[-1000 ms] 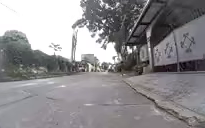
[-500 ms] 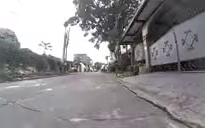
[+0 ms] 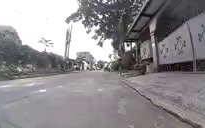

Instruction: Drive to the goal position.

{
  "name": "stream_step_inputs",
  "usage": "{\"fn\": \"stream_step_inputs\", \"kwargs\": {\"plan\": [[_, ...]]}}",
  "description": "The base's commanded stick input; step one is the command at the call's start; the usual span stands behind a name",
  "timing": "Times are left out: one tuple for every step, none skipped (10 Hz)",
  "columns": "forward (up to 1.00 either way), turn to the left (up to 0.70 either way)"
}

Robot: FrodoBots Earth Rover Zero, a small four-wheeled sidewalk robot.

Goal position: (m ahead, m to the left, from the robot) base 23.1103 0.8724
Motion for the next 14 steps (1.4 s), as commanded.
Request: {"fn": "stream_step_inputs", "kwargs": {"plan": [[1.00, 0.00], [1.00, 0.00], [1.00, 0.00], [1.00, -0.01], [1.00, -0.02], [1.00, -0.10], [1.00, -0.27], [1.00, -0.35], [1.00, -0.13], [1.00, 0.00], [1.00, 0.00], [1.00, 0.00], [1.00, -0.40], [1.00, -0.40]]}}
